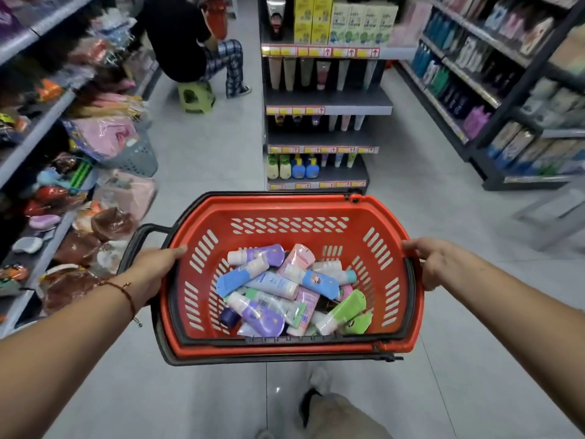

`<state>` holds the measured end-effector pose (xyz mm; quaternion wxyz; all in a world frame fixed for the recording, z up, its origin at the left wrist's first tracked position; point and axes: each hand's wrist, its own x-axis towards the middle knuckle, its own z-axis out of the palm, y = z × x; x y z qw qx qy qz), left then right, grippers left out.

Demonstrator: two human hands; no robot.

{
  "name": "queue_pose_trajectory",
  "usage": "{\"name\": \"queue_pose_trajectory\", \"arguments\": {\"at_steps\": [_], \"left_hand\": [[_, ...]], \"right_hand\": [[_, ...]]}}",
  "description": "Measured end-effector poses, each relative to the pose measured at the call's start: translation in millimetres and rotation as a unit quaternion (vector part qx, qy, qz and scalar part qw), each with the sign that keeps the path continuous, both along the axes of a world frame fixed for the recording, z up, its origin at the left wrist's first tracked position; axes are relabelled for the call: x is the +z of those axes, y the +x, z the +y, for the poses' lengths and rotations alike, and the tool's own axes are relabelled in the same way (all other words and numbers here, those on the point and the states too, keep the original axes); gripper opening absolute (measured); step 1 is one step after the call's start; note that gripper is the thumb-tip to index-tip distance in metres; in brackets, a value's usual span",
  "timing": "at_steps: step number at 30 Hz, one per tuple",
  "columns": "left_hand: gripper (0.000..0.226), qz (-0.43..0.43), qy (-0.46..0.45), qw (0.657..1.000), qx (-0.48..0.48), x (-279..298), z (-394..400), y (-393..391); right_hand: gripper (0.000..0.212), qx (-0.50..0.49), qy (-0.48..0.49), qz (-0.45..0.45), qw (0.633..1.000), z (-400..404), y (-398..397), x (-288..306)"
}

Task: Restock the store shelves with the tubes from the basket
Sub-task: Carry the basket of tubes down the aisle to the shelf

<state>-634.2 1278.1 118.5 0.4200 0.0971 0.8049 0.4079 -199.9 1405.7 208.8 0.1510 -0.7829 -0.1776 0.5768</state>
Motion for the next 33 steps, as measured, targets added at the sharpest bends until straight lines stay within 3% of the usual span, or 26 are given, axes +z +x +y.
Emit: {"name": "queue_pose_trajectory", "arguments": {"at_steps": [12, 21, 33], "left_hand": [[0.04, -0.001, -0.036, 0.998, 0.043, -27, 187, -51], [0.039, -0.004, -0.035, 0.998, 0.047, -40, 313, -107], [0.026, -0.087, -0.04, 0.995, 0.032, -115, 487, -234]], "right_hand": [[0.031, 0.042, -0.024, 0.011, 0.999, 237, -59, -28], [0.027, 0.041, -0.038, 0.01, 0.998, 371, -111, -31], [0.025, 0.048, -0.04, -0.008, 0.998, 548, -254, -103]]}}
